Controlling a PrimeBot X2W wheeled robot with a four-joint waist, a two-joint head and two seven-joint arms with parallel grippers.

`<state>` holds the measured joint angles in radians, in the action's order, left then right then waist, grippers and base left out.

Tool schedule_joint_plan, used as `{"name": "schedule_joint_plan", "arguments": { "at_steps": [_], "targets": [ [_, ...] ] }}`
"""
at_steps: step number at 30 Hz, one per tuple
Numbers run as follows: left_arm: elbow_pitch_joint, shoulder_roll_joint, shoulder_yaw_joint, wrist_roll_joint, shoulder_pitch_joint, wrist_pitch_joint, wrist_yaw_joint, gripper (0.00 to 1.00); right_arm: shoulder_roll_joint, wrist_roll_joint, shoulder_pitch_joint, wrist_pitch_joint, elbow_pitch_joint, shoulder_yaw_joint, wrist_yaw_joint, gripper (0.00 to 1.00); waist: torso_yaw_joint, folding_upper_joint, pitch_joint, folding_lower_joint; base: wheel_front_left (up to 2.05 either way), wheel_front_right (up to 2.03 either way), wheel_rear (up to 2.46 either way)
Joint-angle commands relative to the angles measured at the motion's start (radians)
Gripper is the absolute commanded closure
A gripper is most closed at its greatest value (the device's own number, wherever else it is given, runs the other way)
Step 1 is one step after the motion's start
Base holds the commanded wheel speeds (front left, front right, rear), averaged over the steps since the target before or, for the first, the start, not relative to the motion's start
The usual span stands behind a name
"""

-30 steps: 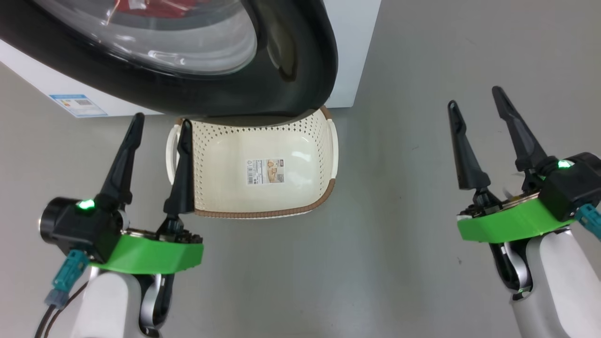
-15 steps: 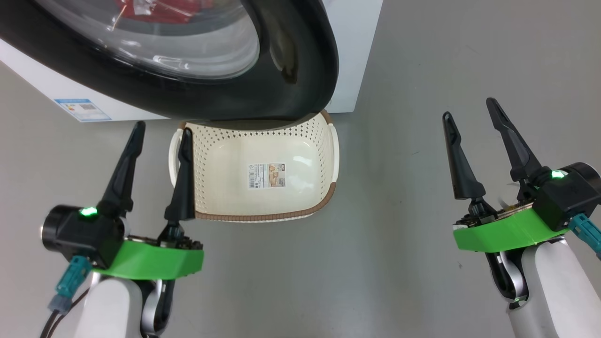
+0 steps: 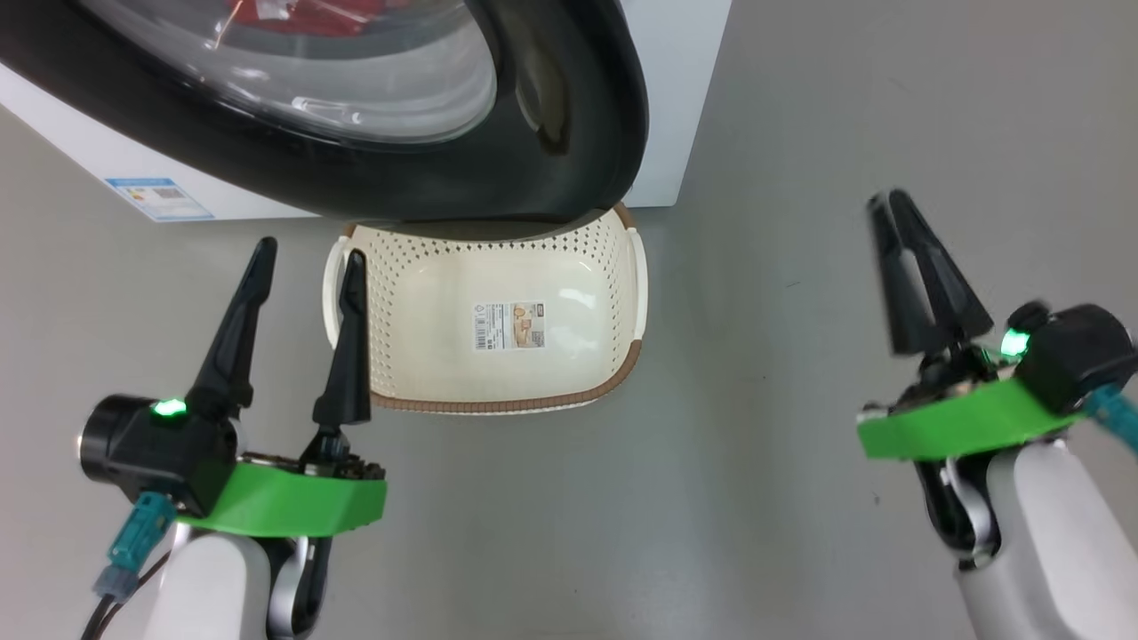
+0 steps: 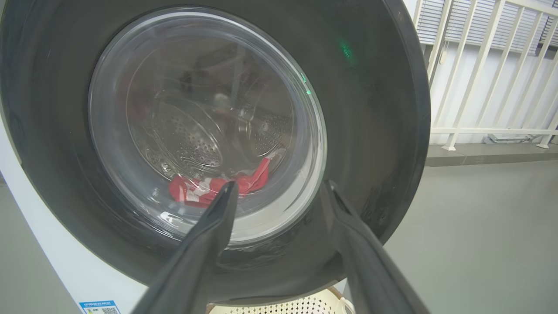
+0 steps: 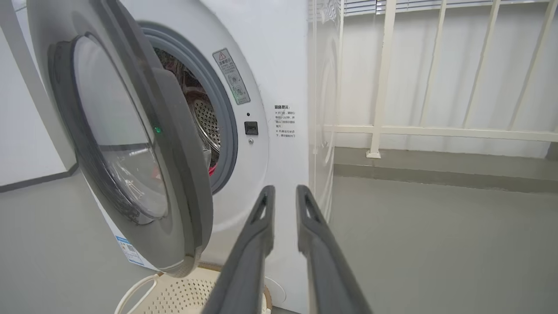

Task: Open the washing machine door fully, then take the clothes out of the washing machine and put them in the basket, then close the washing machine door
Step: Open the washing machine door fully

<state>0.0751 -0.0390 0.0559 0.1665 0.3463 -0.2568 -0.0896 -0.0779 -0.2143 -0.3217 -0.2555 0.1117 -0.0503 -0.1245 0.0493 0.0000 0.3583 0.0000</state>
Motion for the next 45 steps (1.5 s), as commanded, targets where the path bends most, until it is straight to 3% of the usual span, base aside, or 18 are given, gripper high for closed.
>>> {"name": "schedule_joint_plan", "arguments": {
  "at_steps": [1, 5, 6, 12, 19, 26, 32, 40, 45],
  "targets": [
    [-0.034, -0.013, -0.031, -0.013, -0.007, -0.005, -0.004, 0.00, 0.008, -0.084, -0.052, -0.006, -0.011, -0.025, -0.006, 1.00, 0.005, 0.0000, 0.005, 0.0000, 0.00, 0.00, 0.00],
    [-0.047, -0.012, -0.023, -0.005, -0.003, -0.005, -0.002, 0.00, 0.015, -0.335, -0.125, -0.006, 0.029, -0.031, -0.006, 1.00, 0.020, 0.0000, 0.015, 0.0000, 0.00, 0.00, 0.00],
    [-0.047, -0.012, -0.023, -0.005, -0.003, -0.005, -0.002, 0.00, 0.015, -0.335, -0.125, -0.006, 0.029, -0.031, -0.006, 1.00, 0.020, 0.0000, 0.015, 0.0000, 0.00, 0.00, 0.00],
    [-0.076, -0.012, -0.006, 0.004, 0.001, -0.005, 0.001, 0.00, -0.028, -0.715, -0.248, 0.050, 0.080, -0.082, -0.006, 1.00, 0.045, 0.0000, 0.035, 0.0000, 0.00, 0.00, 0.00],
    [-0.077, -0.012, 0.002, 0.021, 0.029, -0.005, -0.002, 0.00, -0.079, -1.120, -0.387, 0.285, 0.108, -0.104, -0.006, 1.00, 0.080, 0.0000, 0.068, 0.0000, 0.00, 0.00, 0.00],
    [-0.072, -0.011, 0.021, 0.042, 0.048, -0.005, 0.001, 0.00, -0.086, -1.411, -0.531, 0.579, 0.203, -0.093, -0.006, 1.00, 0.105, 0.0000, 0.088, 0.0000, 0.00, 0.00, 0.00],
    [-0.078, -0.011, 0.024, 0.054, 0.056, -0.005, 0.010, 0.00, -0.089, -1.528, -0.666, 0.771, 0.314, -0.097, -0.006, 1.00, 0.117, 0.0000, 0.107, 0.0000, 0.00, 0.00, 0.00],
    [-0.077, -0.011, 0.019, 0.052, 0.059, -0.005, 0.015, 0.00, -0.104, -1.538, -0.802, 0.930, 0.442, -0.142, -0.006, 1.00, 0.125, 0.0000, 0.125, 0.0000, 0.00, 0.00, 0.00],
    [-0.070, -0.011, 0.014, 0.044, 0.060, -0.005, 0.015, 0.00, -0.099, -1.523, -0.824, 0.991, 0.455, -0.170, -0.006, 1.00, 0.123, 0.0000, 0.130, 0.0000, 0.00, 0.00, 0.00]
  ]
}}
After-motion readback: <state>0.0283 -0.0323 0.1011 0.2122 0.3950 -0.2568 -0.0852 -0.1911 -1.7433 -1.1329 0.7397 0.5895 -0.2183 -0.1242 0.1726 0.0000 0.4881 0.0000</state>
